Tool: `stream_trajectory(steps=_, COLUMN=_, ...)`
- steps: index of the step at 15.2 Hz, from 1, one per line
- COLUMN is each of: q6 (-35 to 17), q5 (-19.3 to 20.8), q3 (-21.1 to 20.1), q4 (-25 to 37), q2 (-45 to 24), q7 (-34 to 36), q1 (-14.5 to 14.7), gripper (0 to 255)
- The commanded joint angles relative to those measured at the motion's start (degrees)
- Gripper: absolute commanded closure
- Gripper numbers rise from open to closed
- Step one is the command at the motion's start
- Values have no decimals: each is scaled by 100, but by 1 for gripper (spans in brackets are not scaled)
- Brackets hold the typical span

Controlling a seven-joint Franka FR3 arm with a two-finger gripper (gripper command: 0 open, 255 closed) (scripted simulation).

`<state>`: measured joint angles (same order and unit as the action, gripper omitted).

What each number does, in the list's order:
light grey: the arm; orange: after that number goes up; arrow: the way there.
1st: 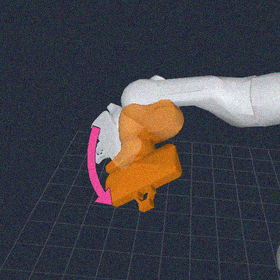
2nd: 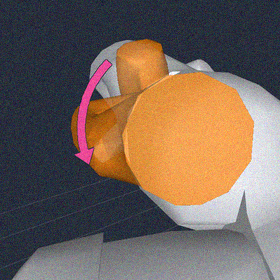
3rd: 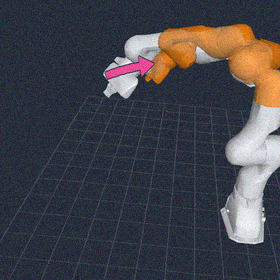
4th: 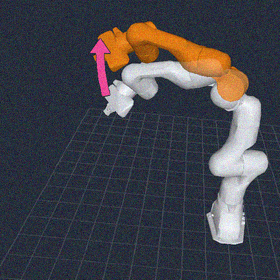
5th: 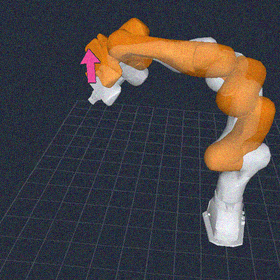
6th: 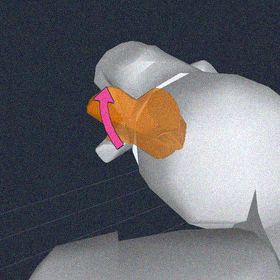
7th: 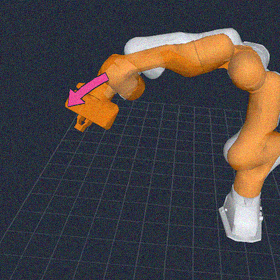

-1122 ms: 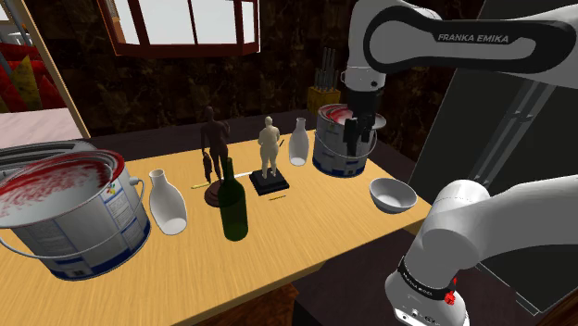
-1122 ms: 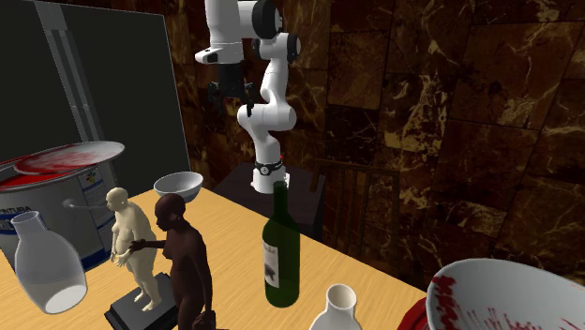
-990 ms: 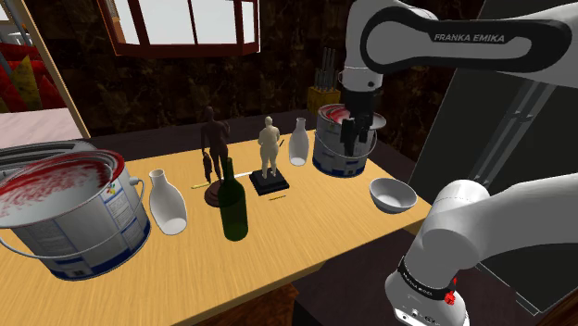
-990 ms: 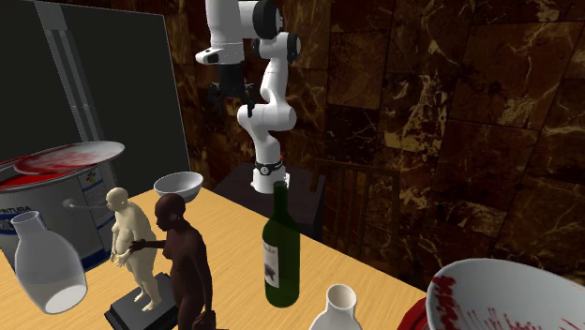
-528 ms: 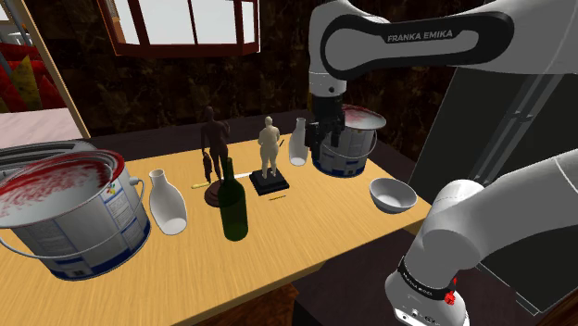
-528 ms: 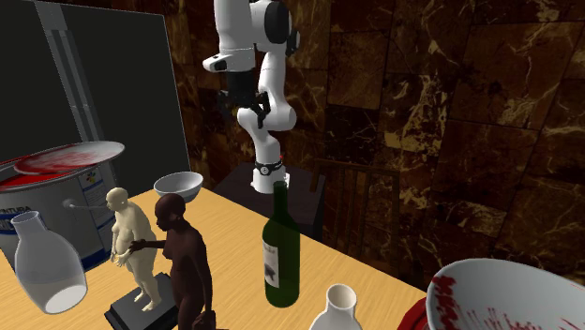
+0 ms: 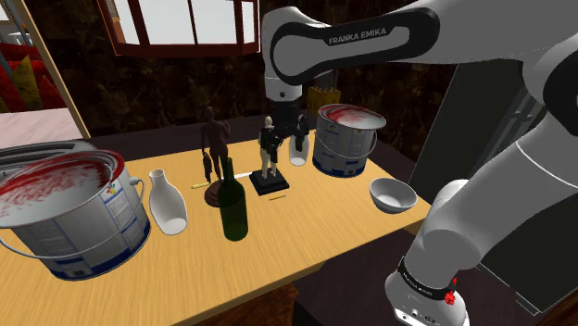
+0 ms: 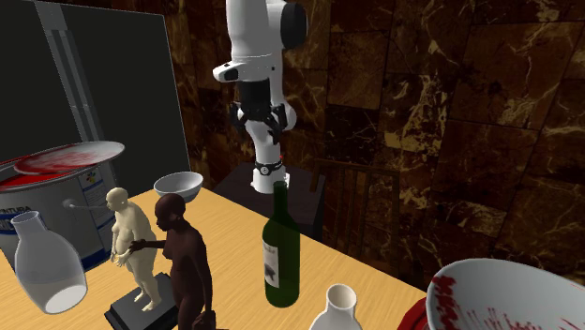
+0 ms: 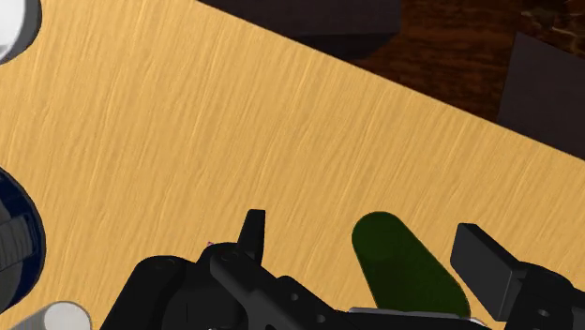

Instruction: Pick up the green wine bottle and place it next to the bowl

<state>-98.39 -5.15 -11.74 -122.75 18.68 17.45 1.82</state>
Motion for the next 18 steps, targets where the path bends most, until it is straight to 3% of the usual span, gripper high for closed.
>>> stream_trajectory(steps=1, q6=-115, q5=17, q3=-117, q4=312, q2=-409, q7=290, q1=-2, gripper=0)
stream_trajectory(steps=13, q6=-94, q5=595, q3=-509, q4=3144, q2=-3182, q7=1987, q1=296, gripper=0)
stream_trajectory(steps=18, q6=-392, q5=606, q3=-499, q4=2895, q2=-3230, q7=2014, q1=313, gripper=0)
